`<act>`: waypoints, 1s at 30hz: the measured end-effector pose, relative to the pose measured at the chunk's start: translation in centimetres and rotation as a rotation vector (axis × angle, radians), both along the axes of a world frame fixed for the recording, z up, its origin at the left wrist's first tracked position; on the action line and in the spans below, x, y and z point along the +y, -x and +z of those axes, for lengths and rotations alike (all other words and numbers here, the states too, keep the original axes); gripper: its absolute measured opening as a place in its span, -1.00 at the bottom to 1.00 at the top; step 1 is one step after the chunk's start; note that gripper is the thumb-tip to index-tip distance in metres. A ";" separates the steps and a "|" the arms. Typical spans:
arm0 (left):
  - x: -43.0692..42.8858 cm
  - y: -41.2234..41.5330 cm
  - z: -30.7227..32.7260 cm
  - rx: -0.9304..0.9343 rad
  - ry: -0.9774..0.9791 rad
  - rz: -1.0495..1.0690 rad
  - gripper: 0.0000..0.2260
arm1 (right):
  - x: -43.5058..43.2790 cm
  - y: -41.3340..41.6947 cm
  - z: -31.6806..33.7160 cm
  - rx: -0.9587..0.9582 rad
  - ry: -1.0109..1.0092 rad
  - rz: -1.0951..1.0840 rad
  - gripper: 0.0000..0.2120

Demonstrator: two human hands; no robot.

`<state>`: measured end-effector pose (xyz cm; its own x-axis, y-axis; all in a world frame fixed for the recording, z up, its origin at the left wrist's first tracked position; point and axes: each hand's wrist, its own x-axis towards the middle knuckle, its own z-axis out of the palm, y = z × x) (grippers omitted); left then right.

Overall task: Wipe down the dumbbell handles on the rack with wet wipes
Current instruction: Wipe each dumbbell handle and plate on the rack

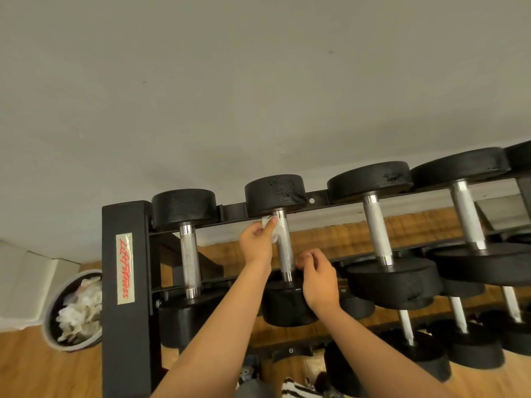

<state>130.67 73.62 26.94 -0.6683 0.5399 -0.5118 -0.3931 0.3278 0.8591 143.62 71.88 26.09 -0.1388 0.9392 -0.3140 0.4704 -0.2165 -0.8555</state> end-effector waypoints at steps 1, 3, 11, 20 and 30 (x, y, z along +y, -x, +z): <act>0.0 0.2 0.0 0.000 -0.004 -0.016 -0.91 | 0.0 0.0 0.0 -0.005 0.000 0.002 -0.79; 0.4 0.7 0.5 0.008 -0.007 -0.078 -0.92 | 0.0 0.0 0.0 -0.004 0.004 0.004 -0.78; 0.4 0.6 -0.1 -0.006 0.002 -0.066 -0.79 | 0.0 -0.1 0.0 0.009 0.010 0.009 -0.78; -3.0 1.4 -0.4 0.157 0.110 -0.430 -0.88 | 0.1 -0.2 0.0 0.017 0.009 0.025 -0.77; -5.3 1.3 -1.2 0.312 0.256 -0.847 -0.79 | 0.2 -0.2 -0.1 0.018 0.010 0.034 -0.76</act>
<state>129.40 68.33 25.72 -0.2310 0.8050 -0.5464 0.2988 0.5931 0.7476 143.85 72.05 26.02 -0.1760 0.9308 -0.3203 0.4622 -0.2091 -0.8618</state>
